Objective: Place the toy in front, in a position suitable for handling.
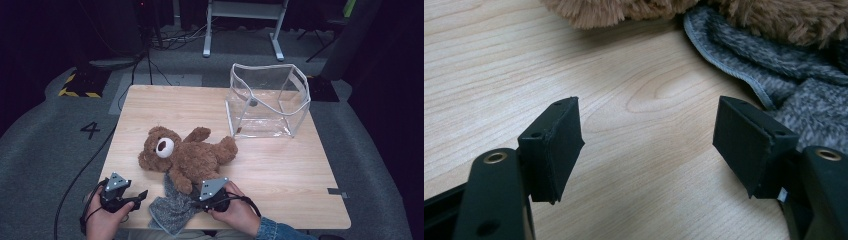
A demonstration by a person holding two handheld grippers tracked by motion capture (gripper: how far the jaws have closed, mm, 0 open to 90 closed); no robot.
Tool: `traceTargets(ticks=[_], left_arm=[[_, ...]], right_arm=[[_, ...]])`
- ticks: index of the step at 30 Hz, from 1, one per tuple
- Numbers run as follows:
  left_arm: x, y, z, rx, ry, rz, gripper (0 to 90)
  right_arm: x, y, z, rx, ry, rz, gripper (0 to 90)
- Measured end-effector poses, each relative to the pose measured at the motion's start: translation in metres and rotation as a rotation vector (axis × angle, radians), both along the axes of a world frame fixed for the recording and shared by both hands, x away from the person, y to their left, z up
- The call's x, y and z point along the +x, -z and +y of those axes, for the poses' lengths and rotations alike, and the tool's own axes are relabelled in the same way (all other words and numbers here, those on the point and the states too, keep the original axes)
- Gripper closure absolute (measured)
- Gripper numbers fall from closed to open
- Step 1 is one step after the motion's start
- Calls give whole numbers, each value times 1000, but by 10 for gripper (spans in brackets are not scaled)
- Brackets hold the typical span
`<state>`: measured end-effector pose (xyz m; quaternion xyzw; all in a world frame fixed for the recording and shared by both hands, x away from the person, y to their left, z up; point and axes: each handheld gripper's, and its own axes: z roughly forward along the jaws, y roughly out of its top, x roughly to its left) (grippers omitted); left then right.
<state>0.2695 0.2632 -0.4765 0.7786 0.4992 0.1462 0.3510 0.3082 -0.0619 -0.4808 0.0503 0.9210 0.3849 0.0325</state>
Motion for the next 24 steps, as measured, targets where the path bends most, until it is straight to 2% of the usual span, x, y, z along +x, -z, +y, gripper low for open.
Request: traceTargets(ticks=[2, 3, 6, 7, 8, 11, 18, 24], left_arm=[[1, 1, 0, 0, -1, 4, 278], [2, 1, 0, 2, 1, 3, 278], [4, 1, -2, 1, 4, 2, 278], [5, 0, -3, 5, 6, 2, 278], [6, 0, -4, 5, 8, 0, 279], [9, 0, -6, 3, 18, -3, 278], [18, -1, -13, 9, 47, 2, 278], [26, -1, -18, 14, 71, 5, 278]], right_arm=[[-2, -7, -6, 27, 7, 20, 831], [-1, -10, -9, 56, -12, 0, 831], [-4, -23, -20, 93, -5, 5, 830], [-6, -26, -23, 120, 17, 22, 831], [-5, -30, -29, 124, 1, 4, 830], [-7, -41, -43, 174, 37, 16, 830], [-9, -65, -84, 246, 104, -22, 830], [-12, -82, -118, 273, 156, -51, 830]])
